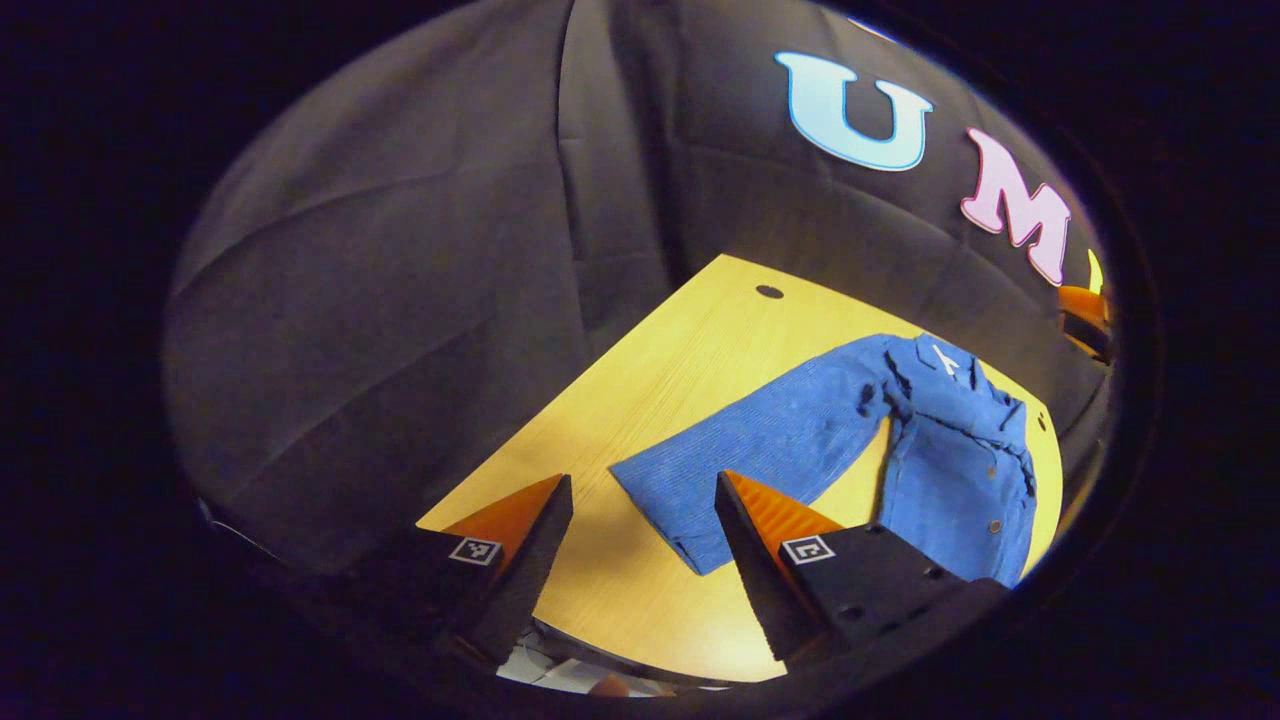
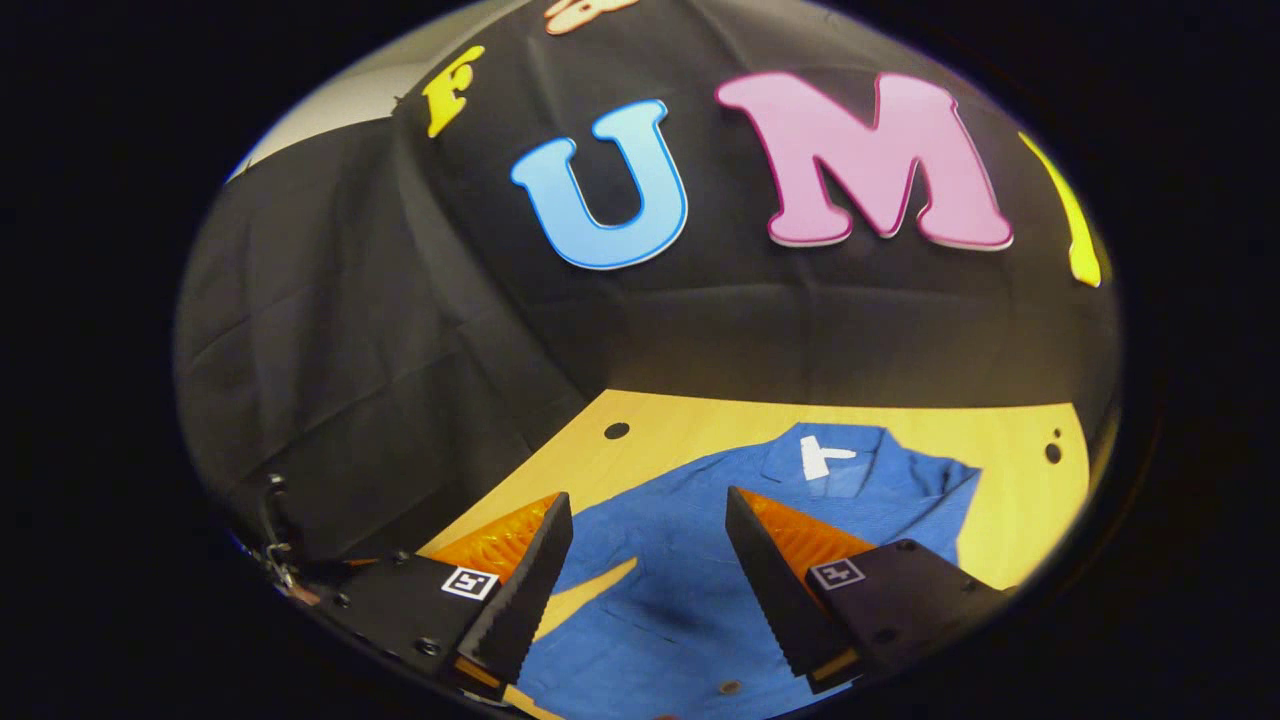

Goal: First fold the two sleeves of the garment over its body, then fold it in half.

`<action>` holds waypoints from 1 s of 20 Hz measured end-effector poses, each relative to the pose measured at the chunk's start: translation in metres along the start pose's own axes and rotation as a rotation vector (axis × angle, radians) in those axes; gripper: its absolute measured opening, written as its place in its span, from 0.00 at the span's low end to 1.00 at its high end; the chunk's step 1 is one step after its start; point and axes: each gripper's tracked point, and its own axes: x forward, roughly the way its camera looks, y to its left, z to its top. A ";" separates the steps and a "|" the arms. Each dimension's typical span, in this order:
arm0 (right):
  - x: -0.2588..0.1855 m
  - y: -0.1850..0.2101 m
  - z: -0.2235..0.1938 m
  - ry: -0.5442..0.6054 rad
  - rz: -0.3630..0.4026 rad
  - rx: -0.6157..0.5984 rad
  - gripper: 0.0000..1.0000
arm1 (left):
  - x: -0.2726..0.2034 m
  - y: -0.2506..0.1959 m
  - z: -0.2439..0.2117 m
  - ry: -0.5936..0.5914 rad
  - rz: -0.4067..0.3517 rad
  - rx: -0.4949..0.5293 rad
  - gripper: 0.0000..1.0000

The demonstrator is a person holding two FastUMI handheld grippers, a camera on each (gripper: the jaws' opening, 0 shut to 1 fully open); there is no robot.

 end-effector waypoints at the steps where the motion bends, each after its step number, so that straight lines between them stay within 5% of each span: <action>1: -0.019 -0.008 -0.003 -0.001 -0.021 -0.012 0.97 | 0.011 0.002 -0.004 0.032 0.004 -0.002 0.84; 8: -0.093 -0.055 -0.024 0.005 -0.144 0.097 0.97 | 0.053 -0.016 -0.021 0.151 -0.049 0.008 0.84; 9: -0.099 -0.058 -0.023 0.002 -0.151 0.104 0.97 | 0.048 -0.018 -0.029 0.197 -0.012 0.034 0.84; 12: -0.113 -0.063 -0.017 -0.009 -0.164 0.118 0.97 | 0.072 -0.031 -0.021 0.121 -0.058 0.154 0.82; 13: -0.115 -0.064 -0.015 -0.009 -0.162 0.120 0.97 | 0.070 -0.034 -0.022 0.129 -0.072 0.143 0.66; 14: -0.116 -0.065 -0.015 -0.008 -0.159 0.126 0.97 | 0.071 -0.038 -0.024 0.143 -0.091 0.138 0.65; 17: -0.116 -0.069 -0.016 0.008 -0.157 0.153 0.97 | 0.071 -0.039 -0.011 0.206 -0.145 0.028 0.05; 20: -0.122 -0.069 -0.008 -0.006 -0.150 0.166 0.97 | 0.068 -0.039 0.003 0.225 -0.207 -0.034 0.00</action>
